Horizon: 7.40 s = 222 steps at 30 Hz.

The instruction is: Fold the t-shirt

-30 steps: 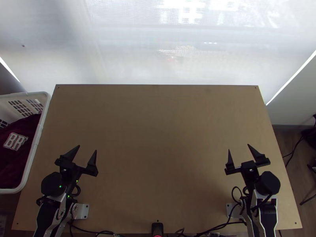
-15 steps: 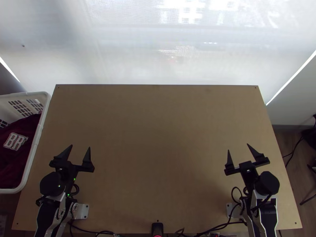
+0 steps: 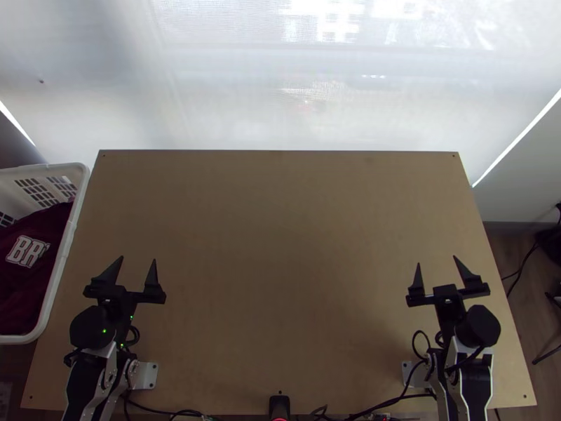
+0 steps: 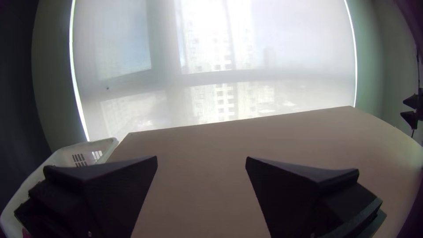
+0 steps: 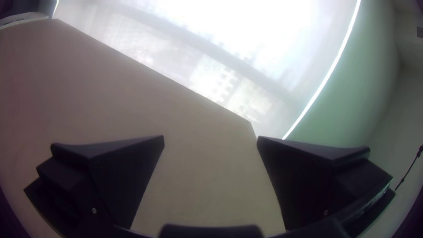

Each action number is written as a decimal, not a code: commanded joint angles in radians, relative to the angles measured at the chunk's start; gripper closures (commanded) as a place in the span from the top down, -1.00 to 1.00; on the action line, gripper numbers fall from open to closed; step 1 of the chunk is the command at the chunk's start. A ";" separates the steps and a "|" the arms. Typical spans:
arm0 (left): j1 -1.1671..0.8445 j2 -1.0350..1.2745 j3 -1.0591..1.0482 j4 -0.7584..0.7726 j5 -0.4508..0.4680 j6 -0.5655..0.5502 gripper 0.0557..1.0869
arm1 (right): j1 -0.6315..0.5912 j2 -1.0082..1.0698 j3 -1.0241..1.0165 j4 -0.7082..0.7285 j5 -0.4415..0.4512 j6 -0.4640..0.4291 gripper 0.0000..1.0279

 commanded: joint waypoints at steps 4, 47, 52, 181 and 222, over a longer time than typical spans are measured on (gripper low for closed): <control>-0.008 0.013 0.062 0.042 -0.029 -0.028 0.90 | -0.019 0.009 0.001 0.048 0.030 0.067 0.91; 1.224 1.139 0.960 -0.419 0.285 0.245 0.89 | 0.110 0.906 1.413 -0.825 0.045 0.337 0.91; 1.301 1.266 0.971 -0.351 0.304 0.412 0.87 | 0.133 0.981 1.573 -0.913 0.045 0.394 0.91; 0.250 0.881 1.212 -1.046 0.753 -0.028 -0.93 | 0.090 0.950 1.570 -0.980 -0.013 0.461 0.91; -0.811 1.872 1.625 -0.158 0.532 -0.258 -0.93 | 0.136 0.639 0.998 -0.879 0.017 0.407 0.91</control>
